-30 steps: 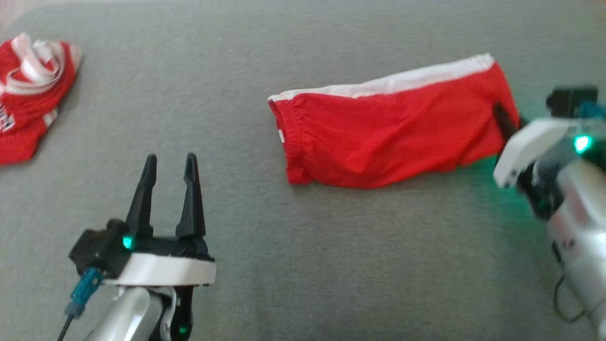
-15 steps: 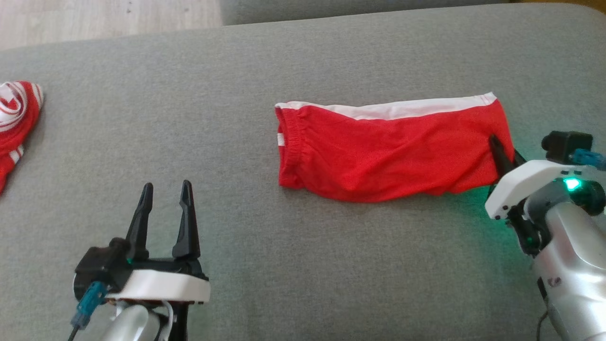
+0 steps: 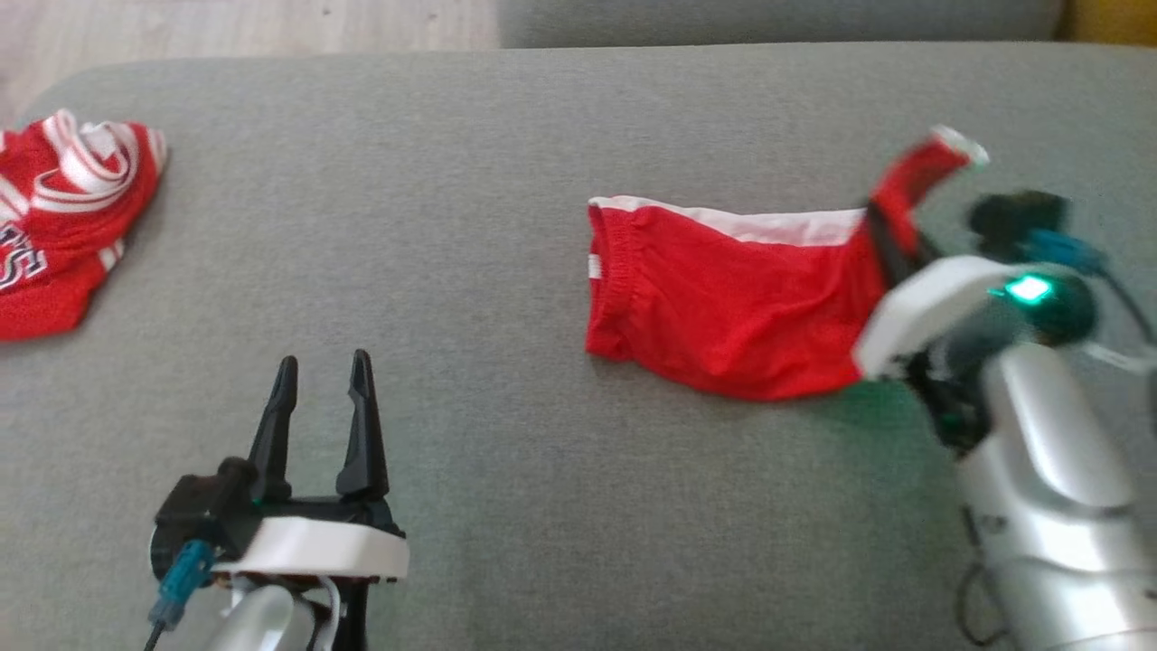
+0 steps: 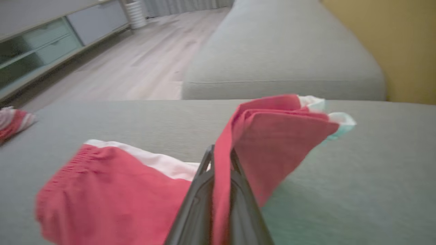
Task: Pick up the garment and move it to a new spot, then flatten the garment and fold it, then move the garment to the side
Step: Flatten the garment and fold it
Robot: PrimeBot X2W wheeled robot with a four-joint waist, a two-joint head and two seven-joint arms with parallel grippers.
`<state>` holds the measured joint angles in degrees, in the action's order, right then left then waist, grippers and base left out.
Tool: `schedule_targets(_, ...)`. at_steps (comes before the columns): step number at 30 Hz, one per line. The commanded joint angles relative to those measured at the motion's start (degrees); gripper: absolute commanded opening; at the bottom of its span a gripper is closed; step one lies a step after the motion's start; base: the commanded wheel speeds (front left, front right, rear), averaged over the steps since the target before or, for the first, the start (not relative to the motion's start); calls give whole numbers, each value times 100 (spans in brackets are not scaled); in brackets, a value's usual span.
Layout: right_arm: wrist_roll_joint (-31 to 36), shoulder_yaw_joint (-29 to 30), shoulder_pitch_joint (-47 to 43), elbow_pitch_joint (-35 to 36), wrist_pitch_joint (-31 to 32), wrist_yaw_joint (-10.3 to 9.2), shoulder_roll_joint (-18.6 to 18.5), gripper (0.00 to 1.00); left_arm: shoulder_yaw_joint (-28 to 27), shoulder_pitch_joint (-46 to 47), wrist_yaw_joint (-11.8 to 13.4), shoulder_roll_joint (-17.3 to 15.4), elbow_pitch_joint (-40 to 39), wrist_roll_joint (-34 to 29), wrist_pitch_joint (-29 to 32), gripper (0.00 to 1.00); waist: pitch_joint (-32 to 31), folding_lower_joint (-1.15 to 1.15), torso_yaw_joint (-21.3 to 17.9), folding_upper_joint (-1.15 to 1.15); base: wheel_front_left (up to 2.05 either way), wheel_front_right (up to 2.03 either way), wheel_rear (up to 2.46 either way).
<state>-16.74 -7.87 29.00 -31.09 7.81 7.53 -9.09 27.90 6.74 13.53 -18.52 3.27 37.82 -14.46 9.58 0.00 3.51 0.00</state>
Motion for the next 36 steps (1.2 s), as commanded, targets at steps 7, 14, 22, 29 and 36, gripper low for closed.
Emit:
schedule_targets(7,-57,-1048,412,773,523,-4,506,0,-256,163,-111,134,-159,-120,-53,100,26,0,338,0,0,0,0)
schedule_targets(14,-151,-1729,406,669,736,-4,591,0,-323,174,-171,216,-153,-181,-53,100,106,0,498,0,0,0,0)
schedule_targets(22,-226,-2150,420,493,629,-4,610,0,-430,146,-239,304,-109,-249,-53,100,132,0,517,0,0,0,0)
schedule_targets(29,-343,-2499,357,452,354,-4,618,100,-422,137,-304,365,-48,-300,-53,100,91,0,465,0,0,0,0)
schedule_targets(36,-391,-2493,111,768,-61,-4,586,100,-304,106,-373,431,47,-322,-53,100,-2,0,375,0,0,0,0)
